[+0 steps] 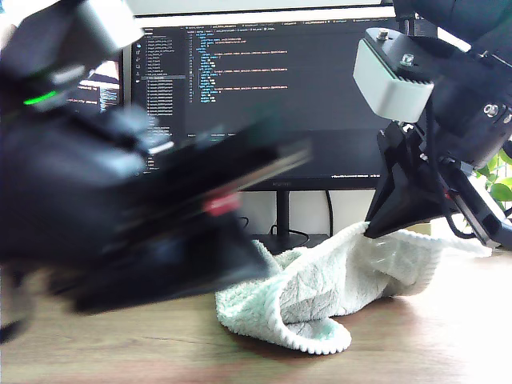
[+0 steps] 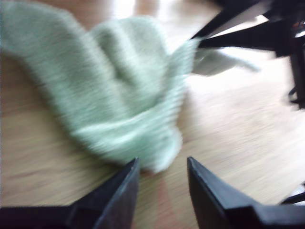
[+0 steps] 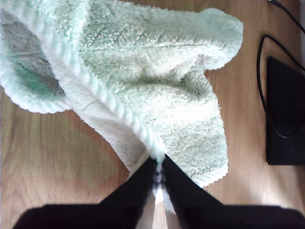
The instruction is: Fold the tea towel to a neat square and place it to the right
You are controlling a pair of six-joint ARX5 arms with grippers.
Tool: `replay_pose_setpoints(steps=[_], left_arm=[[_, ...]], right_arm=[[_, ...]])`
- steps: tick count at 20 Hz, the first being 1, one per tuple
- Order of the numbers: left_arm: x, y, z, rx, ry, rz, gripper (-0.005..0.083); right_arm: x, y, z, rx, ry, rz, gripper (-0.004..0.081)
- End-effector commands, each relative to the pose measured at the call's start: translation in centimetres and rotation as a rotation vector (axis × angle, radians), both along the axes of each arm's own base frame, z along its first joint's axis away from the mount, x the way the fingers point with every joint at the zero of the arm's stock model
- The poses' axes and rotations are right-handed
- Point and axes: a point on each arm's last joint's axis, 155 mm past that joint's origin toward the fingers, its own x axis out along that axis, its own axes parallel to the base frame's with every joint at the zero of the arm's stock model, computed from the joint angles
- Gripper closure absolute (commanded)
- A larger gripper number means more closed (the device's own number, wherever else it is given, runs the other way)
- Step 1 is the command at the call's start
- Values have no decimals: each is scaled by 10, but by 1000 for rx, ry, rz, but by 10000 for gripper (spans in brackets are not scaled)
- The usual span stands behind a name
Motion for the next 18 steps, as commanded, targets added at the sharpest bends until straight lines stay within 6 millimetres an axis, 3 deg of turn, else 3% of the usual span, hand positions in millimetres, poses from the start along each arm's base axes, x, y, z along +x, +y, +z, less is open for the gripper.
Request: replay_pose_setpoints(steps=[1, 8, 18], left_arm=[[0, -7, 0, 1, -8, 6, 456], [9, -25, -32, 103, 6, 44, 457], [29, -6, -43, 173, 5, 151, 503]], right_arm=[[-2, -3, -6, 6, 19, -19, 783], [-2, -3, -6, 6, 19, -19, 783], [-2, -2, -6, 6, 19, -19, 783]])
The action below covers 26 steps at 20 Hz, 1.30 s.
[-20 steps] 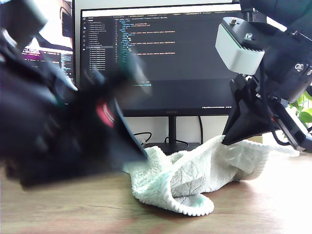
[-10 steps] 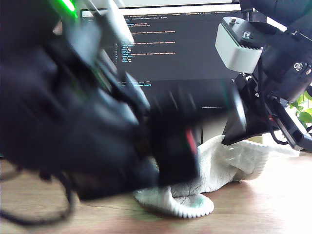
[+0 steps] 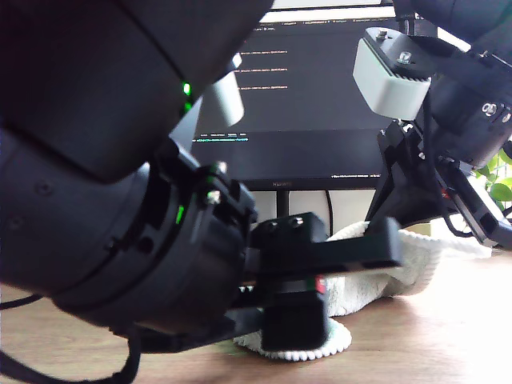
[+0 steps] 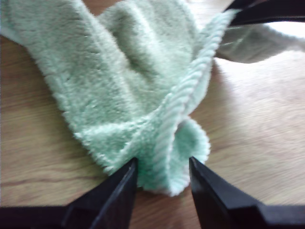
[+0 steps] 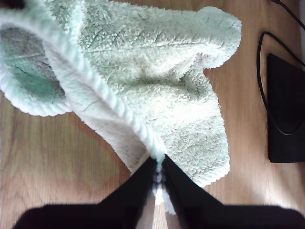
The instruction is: Fold the tea towel to a neat square and place it to the right
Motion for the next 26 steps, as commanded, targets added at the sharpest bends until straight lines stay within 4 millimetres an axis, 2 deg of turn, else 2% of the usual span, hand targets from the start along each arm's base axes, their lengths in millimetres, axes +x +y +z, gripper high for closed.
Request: replay_pose_setpoints(steps=[1, 4, 6, 10, 12, 15, 19, 23, 26], left_arm=[[0, 3, -7, 23, 12, 4, 558], [-6, 9, -20, 103, 38, -35, 721], [-8, 15, -26, 167, 34, -52, 794], [-7, 20, -19, 245, -5, -94, 797], [-3, 28, -10, 320, -37, -121, 797], [7, 43, 15, 394, -89, -133, 797], [31, 56, 71, 394, -169, -101, 797], [62, 75, 121, 530, -254, -94, 797], [79, 85, 138, 624, -257, -115, 797]], right_arm=[[-2, -2, -6, -4, 11, -6, 783], [-2, -3, -6, -3, 12, -8, 783], [-2, -3, -6, 12, 24, -27, 783], [-1, -4, -6, 38, 43, -67, 783], [2, -9, -6, 26, 31, -97, 783], [7, -15, -5, 30, 28, -159, 783], [11, -16, 4, 68, 25, -208, 783], [27, -9, 40, 133, -14, -256, 783], [31, -6, 66, 162, 12, -292, 783]])
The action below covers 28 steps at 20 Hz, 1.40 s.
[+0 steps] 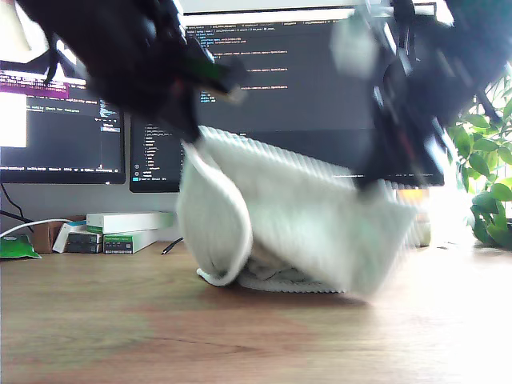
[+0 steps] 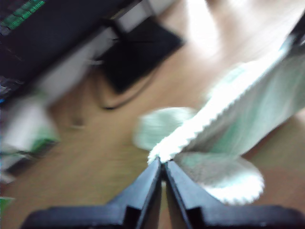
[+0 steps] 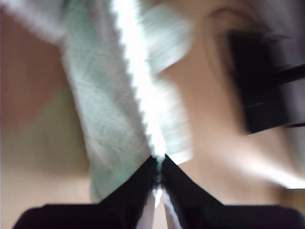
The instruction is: Fold the tea towel to a neat square and place it to the right
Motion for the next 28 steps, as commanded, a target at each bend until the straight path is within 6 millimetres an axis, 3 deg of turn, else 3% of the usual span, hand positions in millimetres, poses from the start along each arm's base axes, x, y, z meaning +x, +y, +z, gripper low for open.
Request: replay_pose_setpoints(steps=[1, 7, 13, 17, 21, 25, 28], left_arm=[[6, 7, 4, 42, 1, 2, 797], [23, 16, 24, 88, -21, -6, 797], [40, 16, 89, 145, -121, -37, 797], [45, 26, 113, 186, -121, -50, 797], [27, 23, 119, 204, -27, -141, 797], [-9, 10, 101, 194, 145, -312, 797], [-28, 0, 92, 177, 215, -425, 797]], right_arm=[[2, -8, 11, -8, 3, -38, 783], [11, -7, 61, 13, -28, -67, 783], [25, -4, 117, 67, -132, -90, 783], [28, -8, 149, 82, -173, -111, 783], [11, -18, 154, 28, -96, -110, 783], [-14, -29, 140, -9, 45, -115, 783], [-27, -23, 131, -5, 112, -67, 783]])
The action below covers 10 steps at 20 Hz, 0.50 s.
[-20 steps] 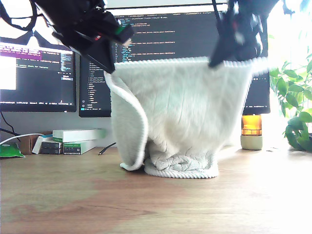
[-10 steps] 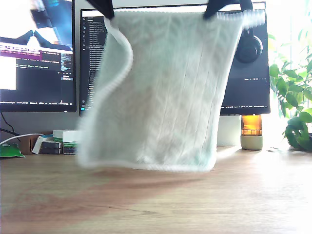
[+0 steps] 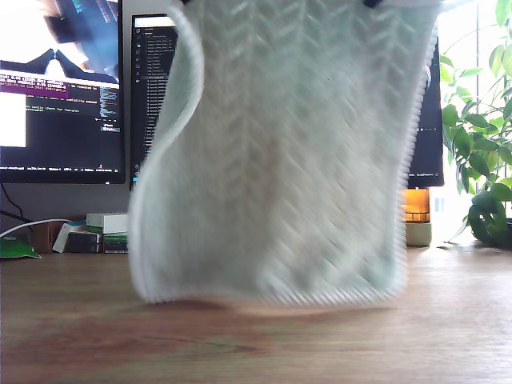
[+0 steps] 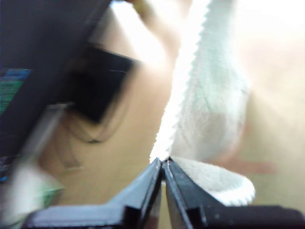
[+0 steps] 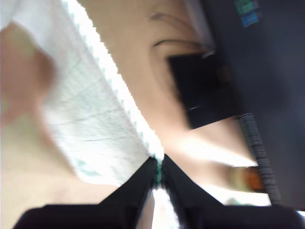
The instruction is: Fold the tea towel to a neat square and place it to the right
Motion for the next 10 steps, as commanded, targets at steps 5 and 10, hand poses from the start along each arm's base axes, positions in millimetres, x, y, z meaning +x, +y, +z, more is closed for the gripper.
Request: replay_pose_setpoints(steps=[5, 10], left_arm=[[29, 17, -7, 10, 7, 12, 797], [100, 36, -13, 28, -88, 71, 797]], right_arm=[[32, 10, -6, 16, -25, -29, 783], [103, 19, -8, 16, -172, -114, 783]])
